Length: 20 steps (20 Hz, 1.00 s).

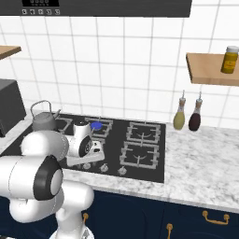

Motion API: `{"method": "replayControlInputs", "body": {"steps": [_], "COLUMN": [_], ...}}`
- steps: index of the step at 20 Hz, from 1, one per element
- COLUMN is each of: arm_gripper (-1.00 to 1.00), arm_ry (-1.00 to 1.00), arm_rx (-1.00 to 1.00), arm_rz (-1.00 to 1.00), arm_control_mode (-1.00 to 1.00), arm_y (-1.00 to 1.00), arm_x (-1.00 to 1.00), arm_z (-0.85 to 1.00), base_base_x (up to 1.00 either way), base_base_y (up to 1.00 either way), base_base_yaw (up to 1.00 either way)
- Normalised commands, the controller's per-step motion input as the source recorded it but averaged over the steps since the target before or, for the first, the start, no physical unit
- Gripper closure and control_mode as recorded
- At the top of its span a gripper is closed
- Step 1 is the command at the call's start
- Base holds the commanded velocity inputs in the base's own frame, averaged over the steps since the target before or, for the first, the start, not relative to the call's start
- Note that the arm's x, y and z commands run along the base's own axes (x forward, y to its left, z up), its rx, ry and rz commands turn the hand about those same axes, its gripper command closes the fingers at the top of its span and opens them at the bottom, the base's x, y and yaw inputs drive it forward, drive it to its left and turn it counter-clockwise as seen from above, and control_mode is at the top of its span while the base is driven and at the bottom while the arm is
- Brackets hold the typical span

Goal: Turn off the rear center burner of the stove.

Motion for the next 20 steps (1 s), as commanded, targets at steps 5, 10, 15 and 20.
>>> {"method": "replayControlInputs", "body": {"steps": [5,10,15,20], "arm_gripper": [1.00,1.00,1.00,1.00], "arm_ry": [0.00,0.00,-0.02,-0.01], "arm_rx": [0.00,0.11,0.15,0.16], "arm_rz": [-0.01,-0.24,-0.52,-0.68], "arm_control_mode": [-1.00,-1.00,-1.00,-1.00], "arm_y": [0.00,-0.11,-0.13,-0.10], "arm_x": [0.00,-0.02,-0.16,-0.04], "arm_z": [0.00,0.00,0.00,0.00], "base_base_x": [0.00,0.00,0.00,0.00], "base_base_y": [0.00,0.00,0.00,0.00], "base_base_yaw": [0.00,0.00,0.00,0.00]}}
